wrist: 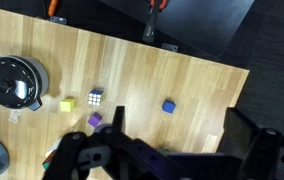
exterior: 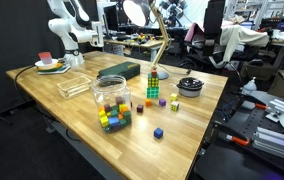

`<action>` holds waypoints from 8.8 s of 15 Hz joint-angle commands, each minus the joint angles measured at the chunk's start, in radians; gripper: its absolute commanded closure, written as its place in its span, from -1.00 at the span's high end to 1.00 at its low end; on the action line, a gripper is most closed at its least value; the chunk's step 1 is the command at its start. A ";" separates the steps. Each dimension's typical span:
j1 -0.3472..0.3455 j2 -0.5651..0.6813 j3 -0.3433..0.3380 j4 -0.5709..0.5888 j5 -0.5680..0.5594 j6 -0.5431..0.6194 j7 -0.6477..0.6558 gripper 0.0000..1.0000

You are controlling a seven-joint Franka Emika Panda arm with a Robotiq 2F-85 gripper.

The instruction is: Pick up the yellow block and put it on the yellow cube

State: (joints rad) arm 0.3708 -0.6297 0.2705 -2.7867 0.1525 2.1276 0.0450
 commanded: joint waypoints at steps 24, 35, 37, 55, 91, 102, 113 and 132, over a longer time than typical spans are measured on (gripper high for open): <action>-0.012 0.485 0.026 0.063 0.041 0.365 0.042 1.00; -0.016 0.623 0.050 0.057 0.010 0.545 0.148 1.00; -0.016 0.623 0.050 0.057 0.010 0.544 0.148 1.00; 0.046 0.899 -0.012 0.130 -0.175 0.756 0.439 1.00; 0.156 1.169 -0.159 0.359 -0.197 0.724 0.375 0.29; 0.156 1.112 -0.162 0.332 -0.196 0.716 0.364 -0.85; 0.097 0.914 -0.225 0.236 -0.212 0.675 0.415 -0.85; -0.022 0.841 -0.223 0.211 -0.186 0.689 0.452 -0.85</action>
State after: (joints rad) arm 0.3910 0.2156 0.0386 -2.5885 -0.0416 2.8188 0.4957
